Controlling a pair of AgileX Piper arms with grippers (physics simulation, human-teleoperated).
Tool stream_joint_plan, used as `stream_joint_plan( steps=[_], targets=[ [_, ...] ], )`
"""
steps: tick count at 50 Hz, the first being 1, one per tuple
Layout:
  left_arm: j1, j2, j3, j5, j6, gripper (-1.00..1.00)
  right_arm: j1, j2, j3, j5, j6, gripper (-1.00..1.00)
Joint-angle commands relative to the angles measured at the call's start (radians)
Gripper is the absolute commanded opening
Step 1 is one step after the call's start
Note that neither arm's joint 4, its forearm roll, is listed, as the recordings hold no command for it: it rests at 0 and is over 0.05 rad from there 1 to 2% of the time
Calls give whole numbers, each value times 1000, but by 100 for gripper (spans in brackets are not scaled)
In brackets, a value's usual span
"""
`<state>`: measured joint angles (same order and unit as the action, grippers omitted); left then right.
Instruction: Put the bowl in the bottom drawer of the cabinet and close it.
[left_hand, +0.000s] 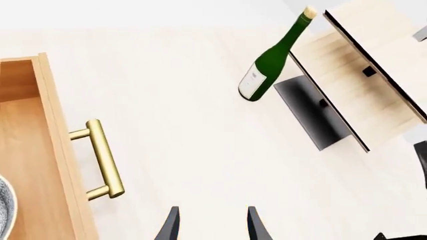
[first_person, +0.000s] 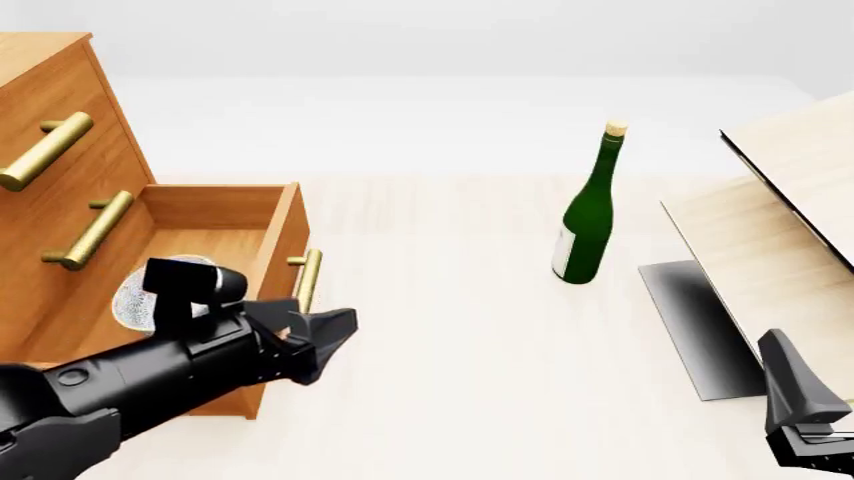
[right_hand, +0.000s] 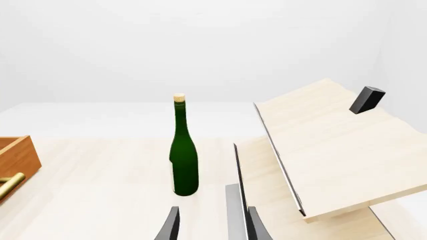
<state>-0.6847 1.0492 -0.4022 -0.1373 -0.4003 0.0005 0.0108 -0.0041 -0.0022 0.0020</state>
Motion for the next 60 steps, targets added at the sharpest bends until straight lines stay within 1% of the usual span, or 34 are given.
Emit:
stream_joint_plan(
  steps=[1,23,28,32,34,38,42,45,46,48,49,56,60],
  targets=[
    [-23,45,14,-32,-30,100,0,0,0,0,0,100],
    [-34,165,47,-118,-105,100,0,0,0,0,0,100],
    [-41,205,54,-147,-135,100,0,0,0,0,0,100],
    [-33,256,69,-183,-178,100,0,0,0,0,0,100],
    [-34,259,72,-190,-179,100,0,0,0,0,0,100],
    [-18,255,77,-190,-185,100,0,0,0,0,0,100],
    [20,276,94,-208,-191,100,0,0,0,0,0,100],
    [23,279,96,-211,-198,100,0,0,0,0,0,100],
    [38,276,96,-206,-188,100,0,0,0,0,0,100],
    [71,305,100,-210,-194,100,0,0,0,0,0,100],
    [74,297,100,-214,-181,100,0,0,0,0,0,100],
    [112,293,107,-208,-180,100,0,0,0,0,0,100],
    [149,301,111,-212,-176,100,0,0,0,0,0,100]
  ],
)
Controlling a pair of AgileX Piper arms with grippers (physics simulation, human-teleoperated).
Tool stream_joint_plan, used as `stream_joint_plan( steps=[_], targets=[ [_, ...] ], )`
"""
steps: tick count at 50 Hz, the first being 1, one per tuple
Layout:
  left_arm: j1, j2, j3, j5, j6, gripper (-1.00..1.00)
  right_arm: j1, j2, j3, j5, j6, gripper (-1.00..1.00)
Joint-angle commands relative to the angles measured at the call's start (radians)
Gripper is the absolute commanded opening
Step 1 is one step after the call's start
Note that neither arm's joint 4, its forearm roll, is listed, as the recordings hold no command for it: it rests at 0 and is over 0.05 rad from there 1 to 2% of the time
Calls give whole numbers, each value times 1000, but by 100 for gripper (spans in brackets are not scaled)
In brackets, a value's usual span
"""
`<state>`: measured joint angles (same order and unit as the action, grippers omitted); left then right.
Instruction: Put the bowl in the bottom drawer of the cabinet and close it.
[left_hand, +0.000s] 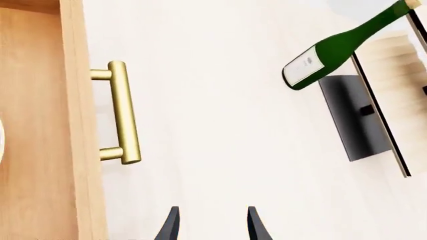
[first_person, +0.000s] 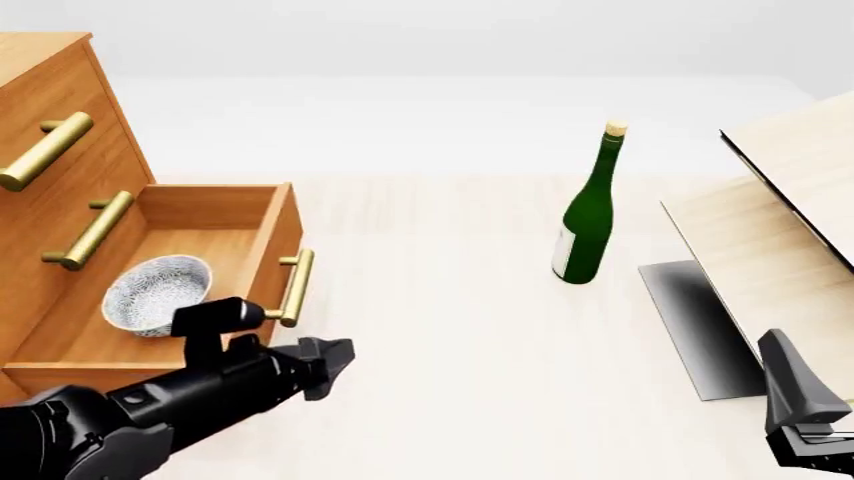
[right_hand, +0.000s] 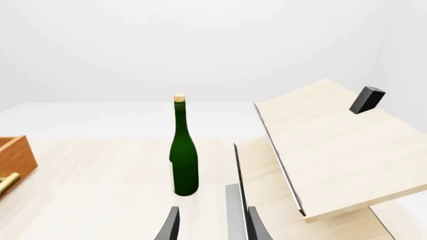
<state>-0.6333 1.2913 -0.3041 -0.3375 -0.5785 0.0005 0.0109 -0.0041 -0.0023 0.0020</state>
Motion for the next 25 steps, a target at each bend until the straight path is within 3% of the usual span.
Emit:
stream_joint_plan(
  steps=[1,25],
  targets=[
    [99,60,13,-13,2,100,0,0,0,0,0,100],
    [202,19,36,17,51,100,0,0,0,0,0,100]
  ],
)
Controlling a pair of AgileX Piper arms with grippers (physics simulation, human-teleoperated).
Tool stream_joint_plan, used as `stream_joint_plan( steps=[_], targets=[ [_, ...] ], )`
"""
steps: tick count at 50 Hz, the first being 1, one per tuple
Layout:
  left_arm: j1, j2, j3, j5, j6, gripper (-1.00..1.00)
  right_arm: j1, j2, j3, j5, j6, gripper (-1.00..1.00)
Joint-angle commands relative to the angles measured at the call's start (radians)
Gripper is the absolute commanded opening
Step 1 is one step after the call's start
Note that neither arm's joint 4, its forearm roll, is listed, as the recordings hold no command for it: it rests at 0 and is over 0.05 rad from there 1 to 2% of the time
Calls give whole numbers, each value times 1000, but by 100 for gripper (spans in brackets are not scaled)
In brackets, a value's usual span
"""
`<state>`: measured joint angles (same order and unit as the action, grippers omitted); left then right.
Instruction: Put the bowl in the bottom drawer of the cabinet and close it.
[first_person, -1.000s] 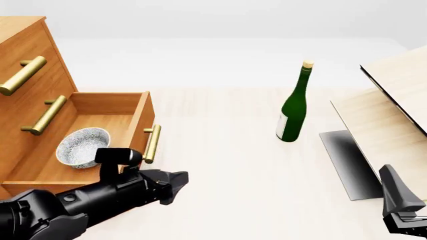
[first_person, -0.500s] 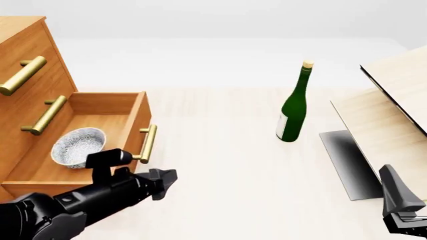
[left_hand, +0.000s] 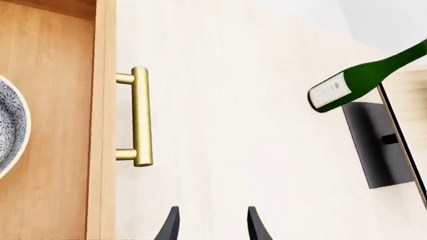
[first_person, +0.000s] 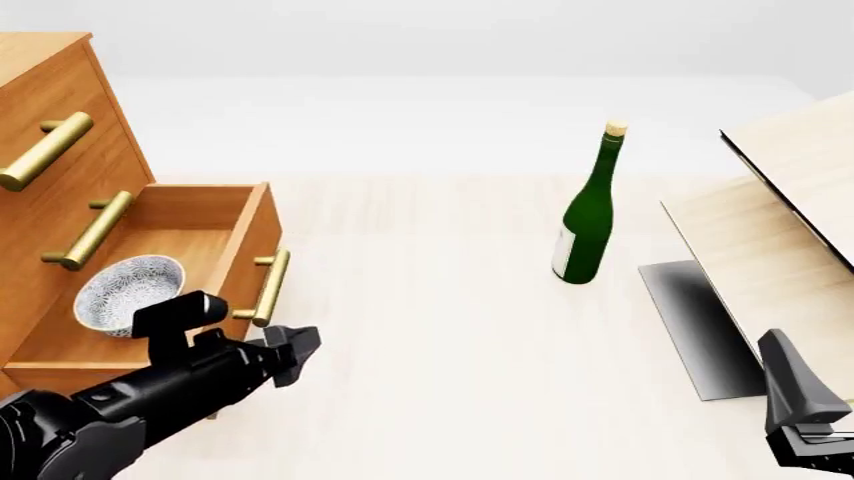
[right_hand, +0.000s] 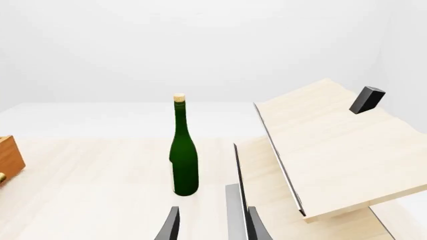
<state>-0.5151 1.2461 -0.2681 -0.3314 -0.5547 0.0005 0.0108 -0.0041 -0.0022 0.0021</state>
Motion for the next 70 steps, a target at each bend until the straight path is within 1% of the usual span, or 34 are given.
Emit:
stream_joint_plan(
  steps=[1,6,10,25,45,61,70],
  targets=[
    [89,62,0,14,31,100,0,0,0,0,0,100],
    [110,56,4,19,42,100,0,0,0,0,0,100],
    [136,45,8,27,68,100,0,0,0,0,0,100],
    [164,34,16,33,87,100,0,0,0,0,0,100],
    [252,-16,29,67,137,100,0,0,0,0,0,100],
    [321,-70,50,99,161,100,0,0,0,0,0,100],
    [340,-90,62,107,162,100,0,0,0,0,0,100]
  ],
)
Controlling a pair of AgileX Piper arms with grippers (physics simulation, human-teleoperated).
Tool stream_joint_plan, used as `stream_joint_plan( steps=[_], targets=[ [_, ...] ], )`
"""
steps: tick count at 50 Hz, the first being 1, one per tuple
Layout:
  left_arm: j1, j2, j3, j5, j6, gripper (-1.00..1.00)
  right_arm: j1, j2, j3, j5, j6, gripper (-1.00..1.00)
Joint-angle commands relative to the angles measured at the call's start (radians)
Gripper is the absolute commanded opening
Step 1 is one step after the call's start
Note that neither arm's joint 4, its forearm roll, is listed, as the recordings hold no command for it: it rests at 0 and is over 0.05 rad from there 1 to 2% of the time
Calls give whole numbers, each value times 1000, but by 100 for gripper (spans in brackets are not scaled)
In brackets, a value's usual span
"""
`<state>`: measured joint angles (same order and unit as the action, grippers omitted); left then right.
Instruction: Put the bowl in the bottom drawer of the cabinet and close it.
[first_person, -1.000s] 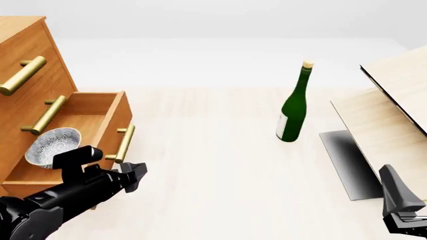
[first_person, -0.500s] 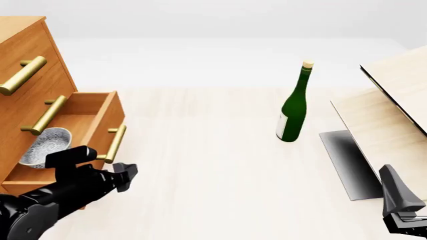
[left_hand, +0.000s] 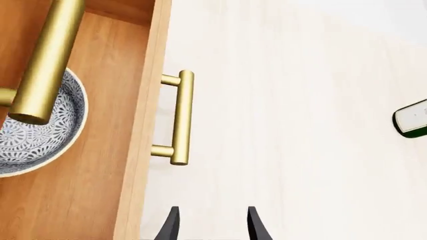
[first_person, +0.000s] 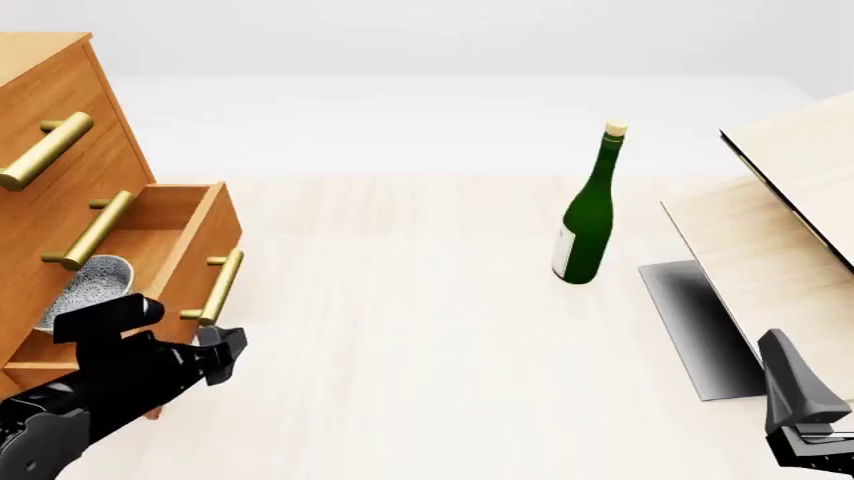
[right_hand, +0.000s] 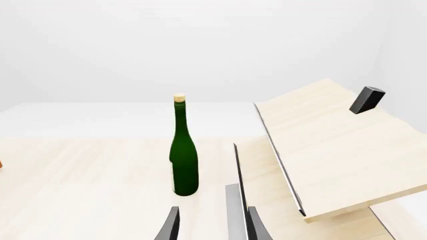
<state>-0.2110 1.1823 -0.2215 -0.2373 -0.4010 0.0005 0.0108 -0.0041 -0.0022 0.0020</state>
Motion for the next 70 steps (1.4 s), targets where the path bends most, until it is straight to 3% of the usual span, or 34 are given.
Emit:
stream_joint_plan(
  steps=[1,17,31,70],
  targets=[
    [36,-26,15,13,8,100,0,0,0,0,0,100],
    [89,-41,31,14,20,100,0,0,0,0,0,100],
    [186,-32,40,-4,67,100,0,0,0,0,0,100],
    [350,77,33,-93,132,100,0,0,0,0,0,100]
  ],
)
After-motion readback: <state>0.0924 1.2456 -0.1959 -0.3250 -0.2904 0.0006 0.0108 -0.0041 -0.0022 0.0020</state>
